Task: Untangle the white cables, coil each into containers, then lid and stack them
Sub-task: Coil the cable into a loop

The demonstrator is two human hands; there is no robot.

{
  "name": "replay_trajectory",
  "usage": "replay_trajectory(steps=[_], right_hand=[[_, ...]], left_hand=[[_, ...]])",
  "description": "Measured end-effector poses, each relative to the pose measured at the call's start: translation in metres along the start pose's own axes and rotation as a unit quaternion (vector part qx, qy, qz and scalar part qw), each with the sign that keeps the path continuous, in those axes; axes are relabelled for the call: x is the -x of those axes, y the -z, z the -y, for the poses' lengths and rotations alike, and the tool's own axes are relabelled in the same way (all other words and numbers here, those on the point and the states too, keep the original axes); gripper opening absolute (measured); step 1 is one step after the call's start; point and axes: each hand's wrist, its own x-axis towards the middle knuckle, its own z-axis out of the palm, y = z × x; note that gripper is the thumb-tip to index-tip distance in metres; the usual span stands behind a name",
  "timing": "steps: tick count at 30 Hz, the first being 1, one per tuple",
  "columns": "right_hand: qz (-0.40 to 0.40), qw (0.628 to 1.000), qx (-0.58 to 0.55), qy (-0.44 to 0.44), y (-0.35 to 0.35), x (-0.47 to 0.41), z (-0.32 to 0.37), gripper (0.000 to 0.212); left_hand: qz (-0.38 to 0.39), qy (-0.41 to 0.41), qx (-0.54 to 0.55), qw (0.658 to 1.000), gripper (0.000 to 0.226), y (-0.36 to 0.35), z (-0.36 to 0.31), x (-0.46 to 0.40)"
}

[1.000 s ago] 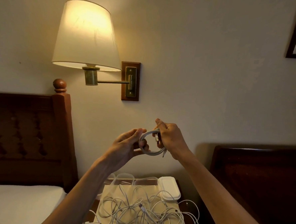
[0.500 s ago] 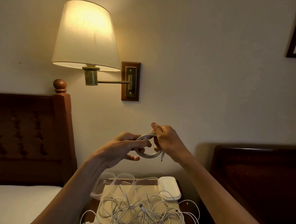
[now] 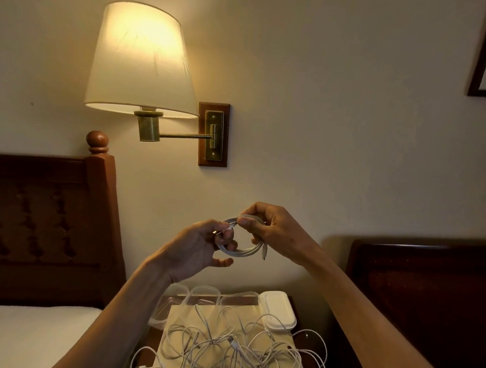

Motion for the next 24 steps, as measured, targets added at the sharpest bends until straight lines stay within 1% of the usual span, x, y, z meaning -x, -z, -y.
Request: replay_trajectory(steps=[3,6,7,9,11,14,15,18,19,22,24], right_hand=[[0.002,0.998,0.059,0.007,-0.003,0.0,0.001,0.012],[0.009,0.996,0.086,0.008,-0.006,0.002,0.0,0.013],[0.012,0.996,0.089,0.009,-0.007,0.003,-0.001,0.013],[0.02,0.995,0.092,0.01,-0.009,0.004,-0.004,0.013],[0.024,0.996,0.087,0.0,-0.011,0.005,-0.009,0.013],[0.019,0.997,0.073,-0.019,-0.011,0.006,-0.014,0.016],[0.016,0.997,0.073,-0.022,-0.01,0.006,-0.014,0.017],[0.003,0.997,0.075,-0.025,-0.007,0.006,-0.012,0.018],[0.0,0.997,0.074,-0.026,-0.006,0.006,-0.011,0.019],[-0.004,0.995,0.097,-0.018,-0.008,0.005,-0.009,0.02],[-0.007,0.993,0.114,-0.017,-0.011,0.003,-0.008,0.02]], left_hand=[[-0.026,-0.002,0.009,1.0,0.016,-0.003,0.002,-0.001],[-0.044,0.004,-0.044,0.998,0.018,-0.002,0.004,-0.002],[-0.045,0.009,-0.073,0.996,0.022,-0.002,0.004,-0.002],[-0.038,0.018,-0.169,0.985,0.031,-0.003,0.0,0.0],[-0.022,0.022,-0.252,0.967,0.031,-0.003,-0.004,0.001],[-0.012,0.001,-0.314,0.95,0.036,0.0,-0.01,0.003],[-0.008,-0.008,-0.329,0.944,0.034,-0.001,-0.011,0.004],[0.003,-0.028,-0.355,0.935,0.017,-0.004,-0.011,0.007],[0.005,-0.028,-0.353,0.935,0.018,-0.004,-0.011,0.008],[0.007,-0.013,-0.339,0.941,0.03,-0.006,-0.011,0.009],[-0.016,-0.008,-0.35,0.937,0.027,-0.009,-0.011,0.008]])
